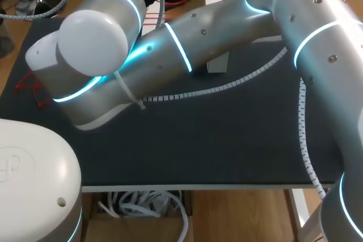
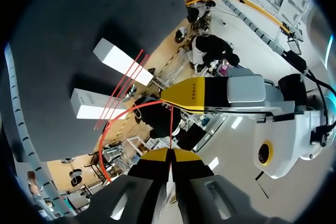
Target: Grab the tape and strap the tape.
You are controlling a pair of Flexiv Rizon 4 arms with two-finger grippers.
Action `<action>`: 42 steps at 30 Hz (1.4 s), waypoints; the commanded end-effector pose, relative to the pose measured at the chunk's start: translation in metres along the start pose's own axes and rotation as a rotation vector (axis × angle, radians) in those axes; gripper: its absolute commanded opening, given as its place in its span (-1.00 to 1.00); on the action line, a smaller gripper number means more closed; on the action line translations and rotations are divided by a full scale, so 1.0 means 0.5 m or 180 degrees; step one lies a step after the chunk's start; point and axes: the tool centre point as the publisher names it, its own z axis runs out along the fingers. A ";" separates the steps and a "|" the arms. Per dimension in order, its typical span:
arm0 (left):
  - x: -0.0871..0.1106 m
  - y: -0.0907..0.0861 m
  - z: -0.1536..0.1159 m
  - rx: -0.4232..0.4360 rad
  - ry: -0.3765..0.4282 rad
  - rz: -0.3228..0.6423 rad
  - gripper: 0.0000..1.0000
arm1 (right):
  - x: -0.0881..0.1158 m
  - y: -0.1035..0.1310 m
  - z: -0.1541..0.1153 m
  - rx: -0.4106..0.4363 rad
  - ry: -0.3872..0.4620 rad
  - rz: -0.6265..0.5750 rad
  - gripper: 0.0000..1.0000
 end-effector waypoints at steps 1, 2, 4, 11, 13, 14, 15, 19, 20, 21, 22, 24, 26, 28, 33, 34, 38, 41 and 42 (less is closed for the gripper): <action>-0.002 -0.001 -0.001 -0.0009 0.0012 -0.0002 -1.00 | -0.005 0.003 0.003 0.0017 0.0016 0.0004 -1.00; -0.002 -0.001 -0.001 -0.0009 0.0012 -0.0002 -1.00 | -0.005 0.004 0.003 0.0018 0.0016 0.0006 -1.00; -0.002 -0.001 -0.001 -0.0009 0.0012 -0.0002 -1.00 | -0.007 0.007 0.005 0.0023 0.0012 0.0013 -1.00; -0.002 -0.001 -0.001 -0.0009 0.0012 -0.0002 -1.00 | -0.009 0.017 0.007 0.0023 0.0009 0.0001 -1.00; -0.002 -0.001 -0.001 -0.0009 0.0012 -0.0002 -1.00 | -0.009 0.018 0.007 0.0017 0.0011 -0.0002 -1.00; -0.002 -0.001 -0.001 -0.0009 0.0012 -0.0002 -1.00 | -0.009 0.018 0.007 0.0013 0.0012 -0.0003 -1.00; -0.002 -0.001 -0.001 -0.0009 0.0012 -0.0002 -1.00 | -0.009 0.018 0.007 0.0000 0.0008 -0.0005 -1.00; -0.002 -0.001 -0.001 -0.0009 0.0012 -0.0002 -1.00 | -0.011 0.014 0.004 -0.0024 -0.0033 -0.0008 -0.19; -0.002 -0.001 -0.001 -0.0009 0.0012 -0.0002 -1.00 | -0.010 0.012 0.002 -0.0029 -0.0043 -0.0007 0.36; -0.002 -0.001 -0.001 -0.0009 0.0012 -0.0002 -1.00 | -0.010 0.011 0.001 -0.0032 -0.0049 -0.0005 0.47; -0.002 -0.001 -0.001 -0.0009 0.0012 -0.0002 -1.00 | -0.010 0.010 0.000 -0.0033 -0.0050 -0.0005 0.59; -0.002 -0.001 -0.001 -0.0009 0.0012 -0.0002 -1.00 | -0.009 0.009 -0.001 -0.0043 -0.0049 -0.0008 0.55; -0.002 -0.001 -0.001 -0.0009 0.0012 -0.0002 -1.00 | -0.007 0.008 -0.003 -0.0051 -0.0040 -0.0019 0.35; -0.002 -0.001 -0.001 -0.0009 0.0012 -0.0002 -1.00 | -0.005 0.008 -0.006 -0.0060 -0.0037 -0.0028 0.15; -0.002 -0.001 -0.001 -0.0009 0.0012 -0.0002 -1.00 | -0.002 0.005 -0.020 -0.0125 -0.0042 -0.0035 -0.15; -0.002 -0.001 -0.001 -0.0009 0.0012 -0.0002 -1.00 | -0.001 0.004 -0.024 -0.0139 -0.0043 -0.0036 -0.13; -0.002 -0.001 -0.001 -0.0009 0.0012 -0.0002 -1.00 | 0.002 -0.005 -0.038 -0.0186 -0.0037 -0.0034 -0.20; -0.002 -0.001 -0.001 -0.0009 0.0012 -0.0002 -1.00 | 0.003 -0.015 -0.049 -0.0212 -0.0037 -0.0019 -0.08; -0.002 -0.001 -0.001 -0.0009 0.0012 -0.0002 -1.00 | 0.002 -0.020 -0.052 -0.0219 -0.0036 -0.0012 -0.11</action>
